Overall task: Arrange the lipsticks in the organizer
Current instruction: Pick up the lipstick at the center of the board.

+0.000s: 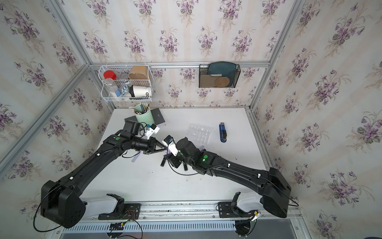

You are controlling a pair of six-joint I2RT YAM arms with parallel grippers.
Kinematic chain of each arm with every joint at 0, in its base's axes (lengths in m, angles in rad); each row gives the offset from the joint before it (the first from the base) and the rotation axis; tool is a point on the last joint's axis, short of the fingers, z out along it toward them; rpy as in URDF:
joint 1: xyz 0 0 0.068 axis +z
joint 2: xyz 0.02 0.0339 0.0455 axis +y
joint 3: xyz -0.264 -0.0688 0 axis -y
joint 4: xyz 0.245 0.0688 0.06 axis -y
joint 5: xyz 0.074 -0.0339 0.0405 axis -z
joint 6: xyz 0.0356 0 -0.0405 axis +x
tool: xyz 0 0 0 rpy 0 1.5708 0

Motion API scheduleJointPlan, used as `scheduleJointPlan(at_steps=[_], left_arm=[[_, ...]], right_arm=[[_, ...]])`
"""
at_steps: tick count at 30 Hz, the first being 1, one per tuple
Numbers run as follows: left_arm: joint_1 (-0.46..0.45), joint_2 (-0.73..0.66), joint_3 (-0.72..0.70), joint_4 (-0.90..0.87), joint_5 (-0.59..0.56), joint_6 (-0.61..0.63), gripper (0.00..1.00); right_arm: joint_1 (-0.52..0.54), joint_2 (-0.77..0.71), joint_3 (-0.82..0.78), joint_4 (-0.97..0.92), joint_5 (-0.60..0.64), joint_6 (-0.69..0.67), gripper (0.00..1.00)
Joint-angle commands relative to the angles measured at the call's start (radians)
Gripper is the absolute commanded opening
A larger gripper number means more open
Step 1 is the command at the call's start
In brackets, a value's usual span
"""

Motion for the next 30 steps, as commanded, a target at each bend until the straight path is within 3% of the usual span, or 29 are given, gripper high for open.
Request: scheduleJointPlan(at_steps=[1, 5, 9, 12, 17, 20, 30], left_arm=[[0.050, 0.021, -0.045, 0.214, -0.060, -0.192, 0.00], [0.023, 0.031, -0.248, 0.859, -0.186, -0.576, 0.00], [-0.057, 0.094, -0.307, 1.216, -0.300, -0.671, 0.00], [-0.103, 0.094, -0.338, 1.297, -0.367, -0.680, 0.00], [-0.157, 0.079, -0.362, 1.274, -0.421, -0.656, 0.00], [-0.175, 0.083, -0.376, 1.304, -0.432, -0.672, 0.00], [-0.228, 0.095, -0.369, 1.357, -0.432, -0.695, 0.00]], right_arm=[[-0.117, -0.070, -0.066, 0.107, -0.120, 0.328, 0.64], [-0.308, -0.143, -0.214, 0.276, -0.295, 0.795, 0.63], [-0.345, -0.188, -0.355, 0.568, -0.296, 1.129, 0.60], [-0.348, -0.187, -0.410, 0.704, -0.244, 1.267, 0.60], [-0.352, -0.107, -0.444, 0.856, -0.228, 1.417, 0.61], [-0.352, -0.038, -0.441, 0.953, -0.223, 1.488, 0.57], [-0.351, 0.054, -0.394, 0.984, -0.196, 1.531, 0.42]])
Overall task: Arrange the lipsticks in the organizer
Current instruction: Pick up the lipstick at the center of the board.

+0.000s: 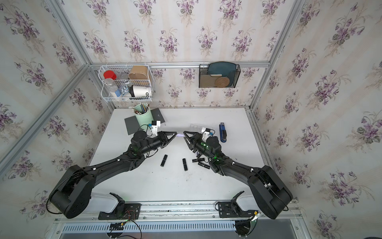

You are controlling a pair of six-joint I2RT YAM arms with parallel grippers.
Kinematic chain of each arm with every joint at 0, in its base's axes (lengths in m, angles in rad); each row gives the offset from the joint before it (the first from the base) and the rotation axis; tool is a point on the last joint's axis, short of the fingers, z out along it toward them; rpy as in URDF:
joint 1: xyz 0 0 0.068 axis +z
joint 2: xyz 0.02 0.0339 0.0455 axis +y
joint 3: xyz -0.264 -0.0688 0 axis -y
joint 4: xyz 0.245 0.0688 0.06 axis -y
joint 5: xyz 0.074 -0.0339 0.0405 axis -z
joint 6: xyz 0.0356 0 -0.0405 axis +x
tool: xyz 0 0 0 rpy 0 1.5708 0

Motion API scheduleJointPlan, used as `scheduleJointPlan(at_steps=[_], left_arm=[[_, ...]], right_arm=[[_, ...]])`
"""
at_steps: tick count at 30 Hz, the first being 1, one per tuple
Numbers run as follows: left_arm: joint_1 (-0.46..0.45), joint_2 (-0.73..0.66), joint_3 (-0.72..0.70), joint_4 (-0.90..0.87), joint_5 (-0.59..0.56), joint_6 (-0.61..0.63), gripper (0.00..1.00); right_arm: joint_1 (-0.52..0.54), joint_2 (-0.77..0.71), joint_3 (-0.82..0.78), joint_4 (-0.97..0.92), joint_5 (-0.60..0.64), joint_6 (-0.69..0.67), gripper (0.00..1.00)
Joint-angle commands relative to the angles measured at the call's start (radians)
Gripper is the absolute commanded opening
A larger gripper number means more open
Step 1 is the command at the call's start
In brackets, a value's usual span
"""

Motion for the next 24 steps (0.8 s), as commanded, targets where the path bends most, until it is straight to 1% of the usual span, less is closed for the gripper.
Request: scheduleJointPlan(at_steps=[1, 4, 10, 16, 19, 20, 21, 23, 24], left_arm=[[-0.009, 0.002, 0.005, 0.063, -0.009, -0.009, 0.00], [-0.019, 0.038, 0.012, 0.073, -0.009, -0.013, 0.00], [-0.030, 0.055, 0.014, 0.085, -0.018, -0.022, 0.00], [-0.032, 0.056, 0.013, 0.080, -0.023, -0.022, 0.22], [-0.032, 0.048, 0.009, 0.062, -0.028, -0.024, 0.36], [-0.031, 0.041, 0.008, 0.050, -0.027, -0.020, 0.42], [-0.025, 0.030, 0.008, 0.029, -0.027, -0.015, 0.50], [0.006, -0.015, 0.001, -0.045, -0.035, 0.012, 0.63], [0.032, -0.049, -0.005, -0.102, -0.036, 0.031, 0.67]], right_arm=[[-0.001, 0.008, 0.015, 0.039, 0.025, 0.027, 0.41], [-0.001, 0.012, 0.010, 0.036, 0.041, 0.046, 0.37], [-0.001, 0.003, 0.017, 0.011, 0.073, 0.061, 0.24], [-0.001, 0.003, 0.034, -0.019, 0.107, 0.058, 0.16], [-0.001, 0.013, 0.054, -0.030, 0.118, 0.045, 0.15], [-0.001, 0.015, 0.061, -0.037, 0.122, 0.037, 0.15], [-0.004, 0.016, 0.068, -0.050, 0.126, 0.025, 0.15], [-0.021, 0.010, 0.087, -0.091, 0.136, -0.017, 0.15], [-0.032, 0.003, 0.101, -0.132, 0.142, -0.052, 0.15]])
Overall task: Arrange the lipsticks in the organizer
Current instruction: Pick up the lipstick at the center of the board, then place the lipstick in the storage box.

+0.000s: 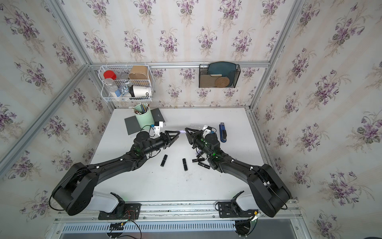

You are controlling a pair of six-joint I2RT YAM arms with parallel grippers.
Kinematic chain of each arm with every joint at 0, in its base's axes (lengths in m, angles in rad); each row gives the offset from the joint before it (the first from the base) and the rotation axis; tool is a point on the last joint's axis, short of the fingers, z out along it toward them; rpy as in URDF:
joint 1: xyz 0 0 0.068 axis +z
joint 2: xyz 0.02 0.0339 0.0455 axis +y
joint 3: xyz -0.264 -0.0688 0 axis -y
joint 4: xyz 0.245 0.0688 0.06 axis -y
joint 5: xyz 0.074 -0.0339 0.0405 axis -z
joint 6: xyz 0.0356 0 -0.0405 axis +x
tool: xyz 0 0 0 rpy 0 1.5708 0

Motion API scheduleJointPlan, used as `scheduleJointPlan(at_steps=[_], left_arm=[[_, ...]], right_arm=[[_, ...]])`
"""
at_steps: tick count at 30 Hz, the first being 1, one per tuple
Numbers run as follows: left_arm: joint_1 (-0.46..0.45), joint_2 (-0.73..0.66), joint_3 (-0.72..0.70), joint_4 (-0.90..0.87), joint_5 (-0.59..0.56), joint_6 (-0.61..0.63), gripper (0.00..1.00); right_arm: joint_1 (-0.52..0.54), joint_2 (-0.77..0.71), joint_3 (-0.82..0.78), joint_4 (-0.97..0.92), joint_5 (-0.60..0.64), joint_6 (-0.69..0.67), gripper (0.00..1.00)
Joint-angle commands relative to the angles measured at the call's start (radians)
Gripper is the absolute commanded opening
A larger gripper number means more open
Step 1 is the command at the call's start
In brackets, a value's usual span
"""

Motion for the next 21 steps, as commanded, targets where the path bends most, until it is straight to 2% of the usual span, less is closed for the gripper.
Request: scheduleJointPlan(at_steps=[1, 4, 6, 8, 12, 18, 21], left_arm=[[0.072, -0.081, -0.004, -0.187, -0.019, 0.087, 0.69], [0.146, -0.198, 0.072, -0.642, -0.116, 0.314, 0.69], [0.150, -0.246, 0.158, -0.911, -0.286, 0.485, 0.69], [0.152, -0.271, 0.217, -1.069, -0.423, 0.595, 0.69], [0.155, -0.304, 0.198, -1.068, -0.490, 0.626, 0.69], [0.157, -0.241, 0.173, -0.962, -0.389, 0.563, 0.69], [0.157, -0.198, 0.177, -0.948, -0.339, 0.540, 0.69]], right_arm=[[-0.029, -0.018, 0.045, -0.114, 0.046, -0.132, 0.15], [-0.051, -0.035, 0.174, -0.405, 0.147, -0.422, 0.14], [-0.051, -0.021, 0.270, -0.579, 0.290, -0.643, 0.13], [-0.051, 0.023, 0.355, -0.710, 0.466, -0.848, 0.13], [-0.050, 0.142, 0.475, -0.817, 0.686, -1.089, 0.15], [-0.008, 0.298, 0.626, -0.842, 0.760, -1.253, 0.12], [0.001, 0.377, 0.687, -0.839, 0.745, -1.288, 0.10]])
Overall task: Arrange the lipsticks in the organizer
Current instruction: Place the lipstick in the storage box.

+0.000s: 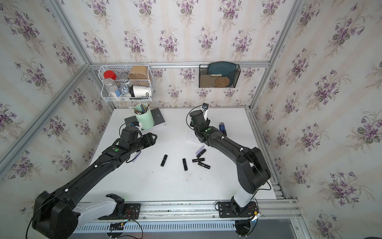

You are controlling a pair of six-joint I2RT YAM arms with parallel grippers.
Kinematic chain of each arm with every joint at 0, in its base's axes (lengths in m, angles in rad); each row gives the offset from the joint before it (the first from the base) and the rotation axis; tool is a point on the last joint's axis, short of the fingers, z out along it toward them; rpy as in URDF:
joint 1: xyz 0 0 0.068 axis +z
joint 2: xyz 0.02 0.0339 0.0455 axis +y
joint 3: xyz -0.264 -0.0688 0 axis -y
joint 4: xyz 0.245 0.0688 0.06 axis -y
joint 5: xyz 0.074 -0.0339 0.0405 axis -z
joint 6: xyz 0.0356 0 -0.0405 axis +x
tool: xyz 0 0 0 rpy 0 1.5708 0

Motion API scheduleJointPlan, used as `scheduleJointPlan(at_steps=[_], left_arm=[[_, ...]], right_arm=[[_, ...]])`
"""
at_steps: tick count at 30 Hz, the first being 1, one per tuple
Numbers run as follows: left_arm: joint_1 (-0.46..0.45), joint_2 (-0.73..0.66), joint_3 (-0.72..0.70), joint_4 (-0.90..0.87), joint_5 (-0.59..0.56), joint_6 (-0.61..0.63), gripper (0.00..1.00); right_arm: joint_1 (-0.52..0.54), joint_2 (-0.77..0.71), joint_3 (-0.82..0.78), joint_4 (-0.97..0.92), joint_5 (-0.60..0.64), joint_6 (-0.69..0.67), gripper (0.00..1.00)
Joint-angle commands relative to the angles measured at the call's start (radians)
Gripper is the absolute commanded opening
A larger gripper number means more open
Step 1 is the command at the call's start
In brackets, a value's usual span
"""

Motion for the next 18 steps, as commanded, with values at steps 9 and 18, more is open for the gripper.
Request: scheduleJointPlan(at_steps=[9, 18], left_arm=[[0.006, 0.012, -0.036, 0.042, 0.033, -0.002, 0.69], [0.024, 0.001, -0.061, 0.042, 0.041, 0.003, 0.69]], right_arm=[[0.015, 0.234, 0.190, -0.018, -0.019, -0.113, 0.08], [0.016, 0.304, 0.213, -0.015, -0.016, -0.101, 0.08]])
